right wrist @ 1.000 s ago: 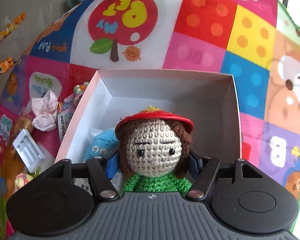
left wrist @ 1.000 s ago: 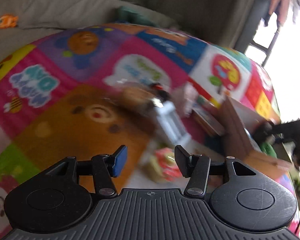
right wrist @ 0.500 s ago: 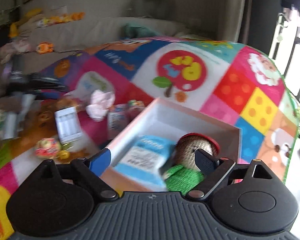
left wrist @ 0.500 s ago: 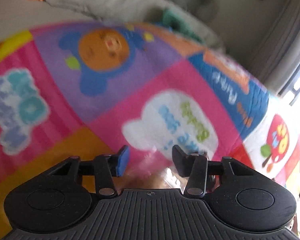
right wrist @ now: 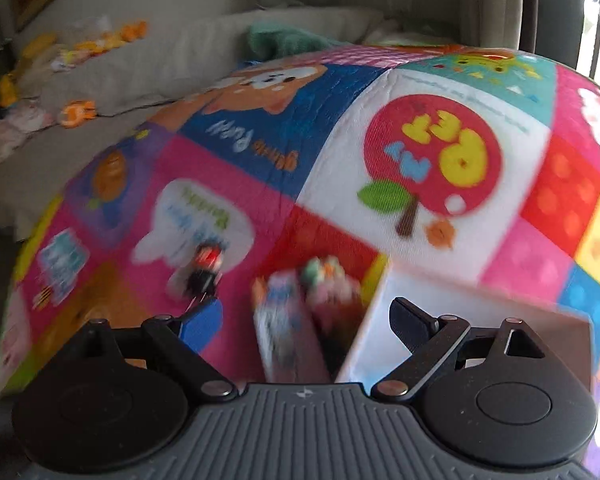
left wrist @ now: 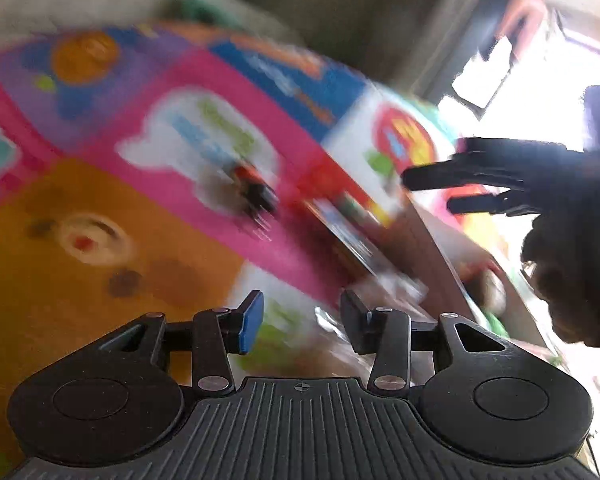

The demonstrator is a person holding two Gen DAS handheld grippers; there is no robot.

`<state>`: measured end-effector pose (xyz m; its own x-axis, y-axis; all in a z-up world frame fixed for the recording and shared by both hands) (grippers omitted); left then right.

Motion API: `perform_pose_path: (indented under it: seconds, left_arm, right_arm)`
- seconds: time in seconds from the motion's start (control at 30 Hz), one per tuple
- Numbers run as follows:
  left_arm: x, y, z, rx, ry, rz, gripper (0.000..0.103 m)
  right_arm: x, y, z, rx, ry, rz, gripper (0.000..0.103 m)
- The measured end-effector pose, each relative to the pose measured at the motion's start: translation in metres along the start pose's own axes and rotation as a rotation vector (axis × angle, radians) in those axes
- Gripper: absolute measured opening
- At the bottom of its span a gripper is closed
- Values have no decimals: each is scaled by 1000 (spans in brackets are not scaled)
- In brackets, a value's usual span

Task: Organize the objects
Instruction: 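Grasp the black-and-red keychain figure with the right gripper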

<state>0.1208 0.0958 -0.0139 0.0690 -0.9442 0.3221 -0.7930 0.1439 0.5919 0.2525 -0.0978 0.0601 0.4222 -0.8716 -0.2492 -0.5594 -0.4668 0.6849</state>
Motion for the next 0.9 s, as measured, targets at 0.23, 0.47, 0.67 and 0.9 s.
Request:
perform_pose_path:
  seconds: [0.23, 0.47, 0.67, 0.9]
  left_arm:
    - [-48, -1, -9, 38, 229, -70, 46]
    - [-53, 2, -11, 31, 240, -49, 46]
    - [-54, -4, -11, 13, 232, -70, 46]
    - [-49, -8, -9, -1, 214, -88, 46]
  right_arm:
    - [13, -96, -30, -97, -14, 169, 58]
    - [-2, -122, -8, -230, 24, 178, 44]
    - [-50, -74, 51, -311, 112, -7, 44]
    - [-78, -29, 72, -298, 186, -124, 48]
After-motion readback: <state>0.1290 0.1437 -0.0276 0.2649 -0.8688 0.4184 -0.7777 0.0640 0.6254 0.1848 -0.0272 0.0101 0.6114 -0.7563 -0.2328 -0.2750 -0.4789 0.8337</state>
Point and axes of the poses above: each gripper's, at about its wrist camera, not at the fingertips, and y roughly against the way its jaws point, x to its right, z to its underside, the point moved 5 cm from there along -y, roughly the way its jaws point, and after that the axes turned 15 degrees about -z, right-handed, at the moved point
